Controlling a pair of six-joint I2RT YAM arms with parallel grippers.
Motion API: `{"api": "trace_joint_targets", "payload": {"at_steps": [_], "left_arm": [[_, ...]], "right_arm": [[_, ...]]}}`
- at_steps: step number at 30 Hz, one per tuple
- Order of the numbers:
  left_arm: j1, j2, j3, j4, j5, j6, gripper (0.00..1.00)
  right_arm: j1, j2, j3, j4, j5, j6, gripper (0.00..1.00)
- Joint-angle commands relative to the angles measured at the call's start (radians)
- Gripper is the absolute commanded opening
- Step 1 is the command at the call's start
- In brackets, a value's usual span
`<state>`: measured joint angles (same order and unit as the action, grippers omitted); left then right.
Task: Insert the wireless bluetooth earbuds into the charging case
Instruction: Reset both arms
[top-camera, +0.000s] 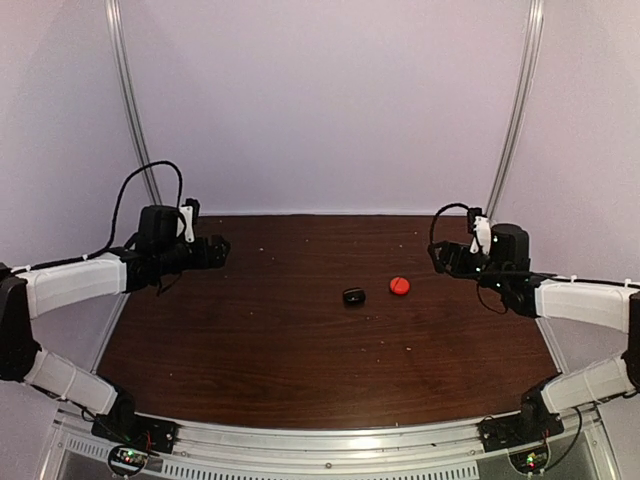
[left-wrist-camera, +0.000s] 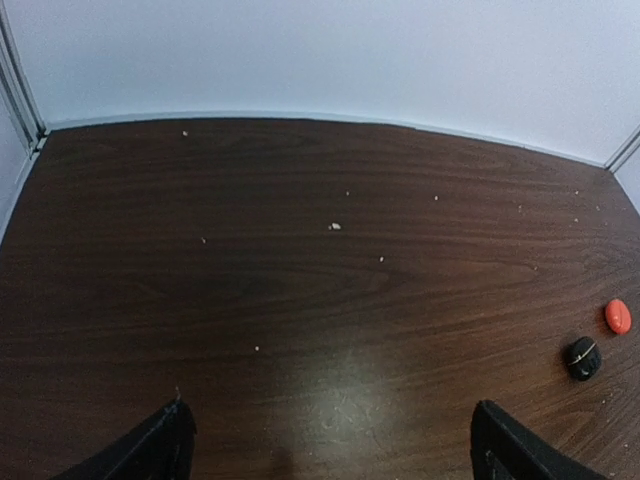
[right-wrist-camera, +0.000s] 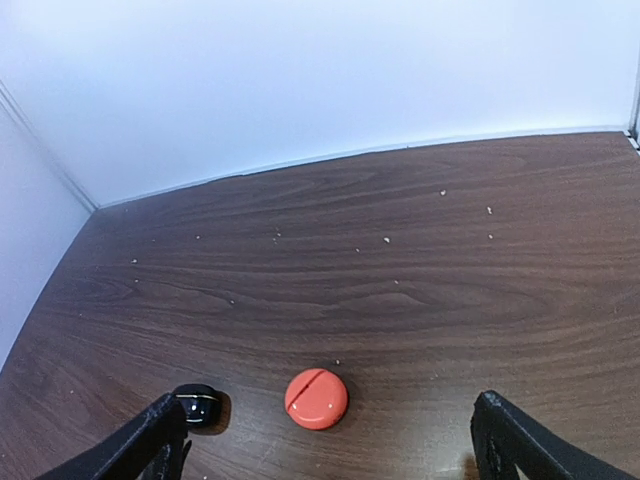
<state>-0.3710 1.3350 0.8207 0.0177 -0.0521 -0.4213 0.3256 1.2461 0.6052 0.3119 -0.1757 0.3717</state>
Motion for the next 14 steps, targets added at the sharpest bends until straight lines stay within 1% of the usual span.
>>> {"api": "trace_joint_targets", "payload": {"at_steps": [1,7,14], "left_arm": [[-0.002,-0.026,-0.108,0.153,0.027,-0.035,0.98],[-0.002,-0.002,-0.171,0.216,0.052,-0.035,0.98],[-0.002,0.004,-0.168,0.240,0.052,-0.043,0.98]], "right_arm": [[-0.006,-0.049,-0.112,0.141,0.054,0.037,1.00],[-0.005,-0.059,-0.209,0.223,0.057,0.050,1.00],[-0.005,-0.040,-0.216,0.269,0.054,0.050,1.00]]}}
